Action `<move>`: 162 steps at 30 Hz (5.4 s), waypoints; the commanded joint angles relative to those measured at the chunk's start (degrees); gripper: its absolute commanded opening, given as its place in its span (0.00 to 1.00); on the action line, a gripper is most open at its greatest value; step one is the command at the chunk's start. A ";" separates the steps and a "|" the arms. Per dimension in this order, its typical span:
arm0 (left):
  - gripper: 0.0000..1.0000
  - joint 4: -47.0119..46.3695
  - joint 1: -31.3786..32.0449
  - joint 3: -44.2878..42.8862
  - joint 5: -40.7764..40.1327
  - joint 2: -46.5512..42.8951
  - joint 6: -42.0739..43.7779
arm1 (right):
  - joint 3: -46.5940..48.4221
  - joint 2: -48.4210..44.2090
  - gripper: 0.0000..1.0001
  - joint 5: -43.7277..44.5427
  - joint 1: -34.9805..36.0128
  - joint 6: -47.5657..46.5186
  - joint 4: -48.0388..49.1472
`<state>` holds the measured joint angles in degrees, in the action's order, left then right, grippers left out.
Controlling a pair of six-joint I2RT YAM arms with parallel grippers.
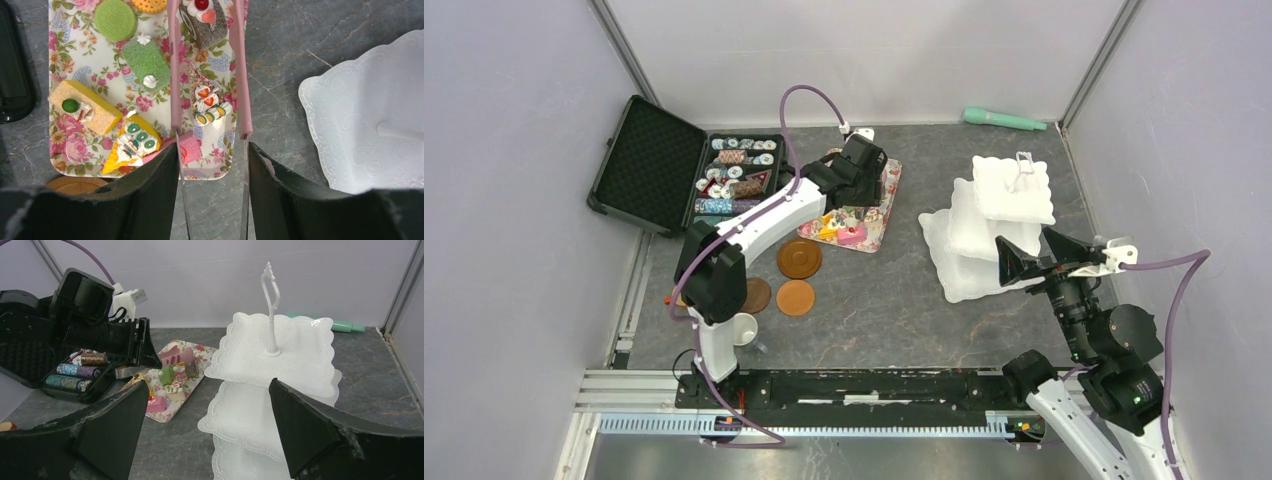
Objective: Serve the afternoon tea
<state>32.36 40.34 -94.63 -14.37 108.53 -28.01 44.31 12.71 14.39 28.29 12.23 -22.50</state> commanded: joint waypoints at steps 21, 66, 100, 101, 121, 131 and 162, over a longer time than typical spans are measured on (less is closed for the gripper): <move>0.56 -4.33 1.48 -5.40 -3.89 7.33 -5.31 | -0.55 -2.06 0.98 2.86 0.18 1.50 0.55; 0.34 -29.42 7.77 8.16 30.76 5.26 3.79 | 0.95 -3.42 0.98 5.17 0.23 2.35 -1.85; 0.57 -24.48 8.66 15.86 20.27 -7.83 10.44 | -0.52 -3.58 0.98 4.62 0.18 3.08 -1.67; 0.57 -23.75 8.54 16.43 19.64 -8.61 10.88 | -0.63 -3.60 0.98 4.56 0.19 3.17 -1.44; 0.52 0.64 2.17 11.23 -13.77 -15.19 -1.76 | -1.66 -3.41 0.98 3.55 0.18 3.11 0.35; 0.57 2.22 1.06 5.90 -14.15 -7.06 -5.84 | -0.72 -3.63 0.98 4.40 0.18 2.61 -0.51; 0.56 -0.50 1.05 7.49 -10.15 -0.25 -11.11 | -2.65 -4.14 0.98 3.93 0.18 4.24 -0.28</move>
<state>34.04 41.47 -87.02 -24.32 108.18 -35.86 41.87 9.30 18.20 28.29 15.70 -24.08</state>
